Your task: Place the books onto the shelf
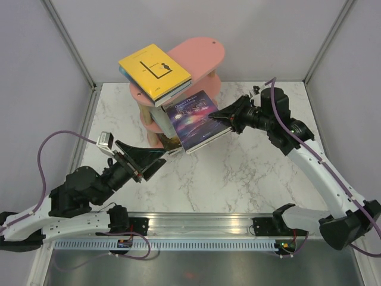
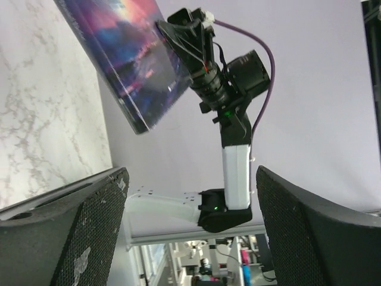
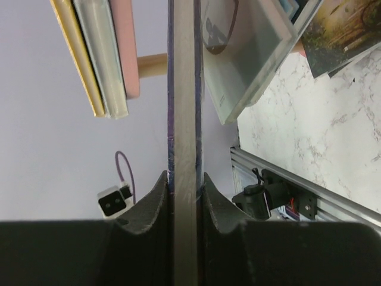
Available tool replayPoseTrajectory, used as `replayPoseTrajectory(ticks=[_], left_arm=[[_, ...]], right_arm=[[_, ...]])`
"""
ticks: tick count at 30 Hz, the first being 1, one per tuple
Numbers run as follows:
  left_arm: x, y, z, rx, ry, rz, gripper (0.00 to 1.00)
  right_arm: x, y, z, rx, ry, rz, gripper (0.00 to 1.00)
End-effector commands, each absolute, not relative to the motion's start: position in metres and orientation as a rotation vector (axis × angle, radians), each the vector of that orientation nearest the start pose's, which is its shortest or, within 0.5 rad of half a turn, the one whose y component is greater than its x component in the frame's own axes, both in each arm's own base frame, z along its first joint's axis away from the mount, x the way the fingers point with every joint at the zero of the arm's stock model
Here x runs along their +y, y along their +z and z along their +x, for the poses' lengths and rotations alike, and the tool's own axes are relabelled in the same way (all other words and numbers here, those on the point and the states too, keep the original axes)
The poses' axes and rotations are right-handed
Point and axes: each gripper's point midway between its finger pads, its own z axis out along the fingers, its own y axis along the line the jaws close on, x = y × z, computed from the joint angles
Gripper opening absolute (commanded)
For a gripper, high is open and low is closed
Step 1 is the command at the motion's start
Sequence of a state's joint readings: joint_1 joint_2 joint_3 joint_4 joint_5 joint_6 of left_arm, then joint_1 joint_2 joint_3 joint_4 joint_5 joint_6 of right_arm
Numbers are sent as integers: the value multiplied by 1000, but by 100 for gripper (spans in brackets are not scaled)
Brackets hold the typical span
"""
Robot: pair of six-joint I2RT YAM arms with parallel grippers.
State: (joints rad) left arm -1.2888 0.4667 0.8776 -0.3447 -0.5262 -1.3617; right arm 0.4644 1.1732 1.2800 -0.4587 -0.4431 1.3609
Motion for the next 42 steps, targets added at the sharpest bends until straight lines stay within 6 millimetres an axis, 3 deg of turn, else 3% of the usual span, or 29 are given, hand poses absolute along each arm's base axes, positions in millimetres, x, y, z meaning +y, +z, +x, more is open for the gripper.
replayPoseTrajectory(ticks=[1,3,5,6,8,14,18,27,36,38,39,41,42], left_arm=[[-186,375,120,1791,-1424,-469,90],[-184,380,118,1799,-1410,-442,90],[-187,386,119,1798,-1409,-443,90],[-186,395,119,1783,-1426,-448,90],[-185,375,118,1872,-1306,-375,91],[-180,379,123,1875,-1231,-347,91],[-171,377,127,1864,-1186,-358,91],[-154,368,130,1871,-1093,-352,93],[-162,353,134,1936,-993,-321,94],[-160,353,134,1933,-993,-325,94],[-158,352,134,1931,-995,-329,94],[-156,352,133,1932,-993,-331,94],[-155,351,133,1932,-992,-335,94]], right_arm=[[272,421,286,1958,1685,492,0],[279,416,302,1954,1675,468,0],[285,423,311,1917,1690,423,0],[290,415,321,1931,1685,429,0],[296,420,329,1898,1710,403,0],[314,406,358,1920,1727,383,0],[327,380,377,1968,1724,393,0],[353,349,384,2050,1726,378,0],[370,320,381,2120,1706,360,0],[368,318,382,2121,1696,365,10],[368,318,381,2121,1689,357,29],[363,317,382,2125,1670,364,54],[360,316,383,2124,1663,372,57]])
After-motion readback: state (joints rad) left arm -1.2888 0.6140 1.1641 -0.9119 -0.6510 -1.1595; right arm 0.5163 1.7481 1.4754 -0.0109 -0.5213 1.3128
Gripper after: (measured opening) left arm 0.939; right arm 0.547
